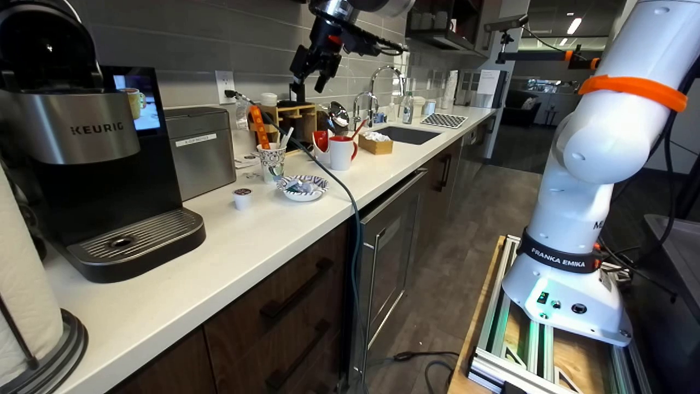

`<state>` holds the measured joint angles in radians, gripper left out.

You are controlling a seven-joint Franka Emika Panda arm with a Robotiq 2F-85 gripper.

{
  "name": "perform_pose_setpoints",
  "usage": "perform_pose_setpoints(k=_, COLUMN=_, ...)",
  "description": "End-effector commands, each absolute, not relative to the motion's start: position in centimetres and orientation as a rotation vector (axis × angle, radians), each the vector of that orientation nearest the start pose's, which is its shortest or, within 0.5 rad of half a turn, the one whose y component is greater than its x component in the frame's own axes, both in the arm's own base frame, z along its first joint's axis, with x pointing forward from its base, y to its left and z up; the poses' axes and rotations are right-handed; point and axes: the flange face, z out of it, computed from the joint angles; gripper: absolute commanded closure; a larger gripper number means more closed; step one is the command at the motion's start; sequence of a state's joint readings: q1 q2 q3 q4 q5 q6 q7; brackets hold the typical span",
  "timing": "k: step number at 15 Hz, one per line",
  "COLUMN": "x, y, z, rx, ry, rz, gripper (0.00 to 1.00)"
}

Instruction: Move the orange object from the left cup to the right cup

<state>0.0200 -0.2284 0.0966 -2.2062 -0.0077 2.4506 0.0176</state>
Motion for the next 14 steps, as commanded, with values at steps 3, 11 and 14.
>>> perform_pose_setpoints(k=3, x=53.5, y=3.8, z=53.5, rx=-2.985, ry=-0.276, rz=-0.605, gripper=0.00)
perform_pose_setpoints(k=11, x=55.0, y=0.4, z=55.7, rx=-2.723, ry=-0.422, rz=-0.756, gripper=0.00)
perform_pose_setpoints(k=14, x=55.6, y=-2.1, z=56.3, rx=-2.576, ry=-0.539, rz=-0.819, gripper=0.00)
